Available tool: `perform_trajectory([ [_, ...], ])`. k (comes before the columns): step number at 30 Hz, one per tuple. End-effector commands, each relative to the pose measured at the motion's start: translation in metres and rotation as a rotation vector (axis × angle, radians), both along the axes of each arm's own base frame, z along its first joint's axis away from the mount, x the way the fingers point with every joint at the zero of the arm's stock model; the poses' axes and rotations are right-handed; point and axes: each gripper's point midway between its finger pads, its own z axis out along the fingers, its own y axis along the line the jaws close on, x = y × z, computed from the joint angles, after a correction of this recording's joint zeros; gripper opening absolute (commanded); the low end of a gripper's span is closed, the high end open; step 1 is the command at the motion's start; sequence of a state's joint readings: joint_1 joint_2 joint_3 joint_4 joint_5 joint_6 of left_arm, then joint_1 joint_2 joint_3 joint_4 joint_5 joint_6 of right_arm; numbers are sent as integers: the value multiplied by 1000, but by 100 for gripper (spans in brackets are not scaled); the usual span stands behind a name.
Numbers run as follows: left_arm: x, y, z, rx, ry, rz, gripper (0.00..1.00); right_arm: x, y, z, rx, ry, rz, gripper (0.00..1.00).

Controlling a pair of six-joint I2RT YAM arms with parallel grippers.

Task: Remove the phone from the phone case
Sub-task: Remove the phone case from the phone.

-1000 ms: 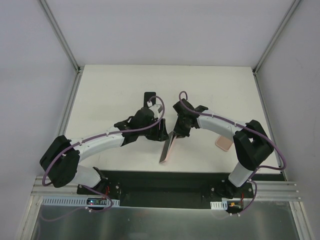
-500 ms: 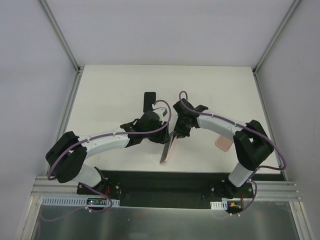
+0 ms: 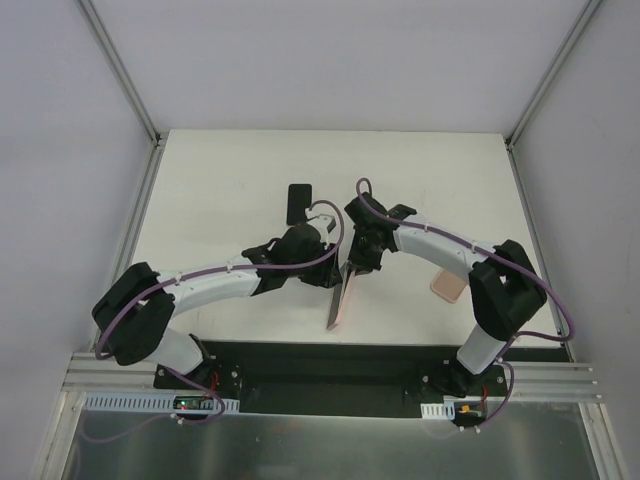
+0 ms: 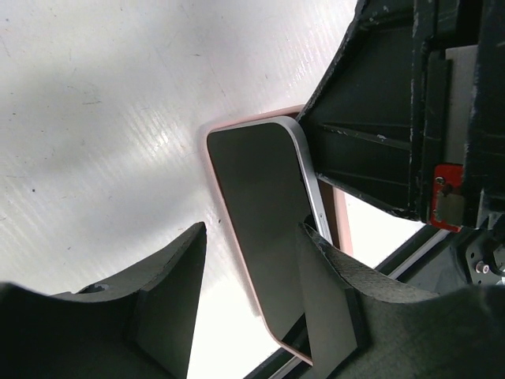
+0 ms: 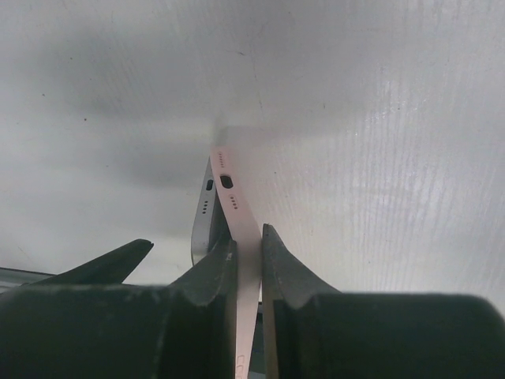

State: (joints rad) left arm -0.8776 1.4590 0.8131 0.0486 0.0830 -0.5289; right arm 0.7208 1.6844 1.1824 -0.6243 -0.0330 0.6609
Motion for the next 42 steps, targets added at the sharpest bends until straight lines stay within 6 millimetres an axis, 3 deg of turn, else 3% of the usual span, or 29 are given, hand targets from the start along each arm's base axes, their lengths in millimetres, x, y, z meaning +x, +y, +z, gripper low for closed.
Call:
perform_trajectory([
  [1,6,-10,34,-94,-84,1,48,4,25,32,68,-25,55,1],
  [7,2,4,38,-140,-96,76,47,5,37,31,61,-7,87,1],
  [8,2,7,46,-160,-114,92,46,5,38,30,58,0,91,1],
  [14,-4,32,38,-155,-118,168,48,2,29,25,-28,17,104,1],
  [19,-9,38,27,-149,-84,194,48,3,-2,25,-154,-28,87,1],
  [26,-7,37,21,-141,-40,200,49,3,-70,44,-462,-78,121,1],
  [31,-5,33,21,-148,-7,206,49,17,-81,56,-595,-104,156,1],
  [35,-2,34,19,-141,-3,216,49,20,-71,31,-636,-50,183,1],
  [39,-6,33,19,-144,18,193,49,11,-53,2,-533,0,179,1],
  [42,-10,29,17,-148,44,173,50,7,-51,-16,-487,31,161,2],
])
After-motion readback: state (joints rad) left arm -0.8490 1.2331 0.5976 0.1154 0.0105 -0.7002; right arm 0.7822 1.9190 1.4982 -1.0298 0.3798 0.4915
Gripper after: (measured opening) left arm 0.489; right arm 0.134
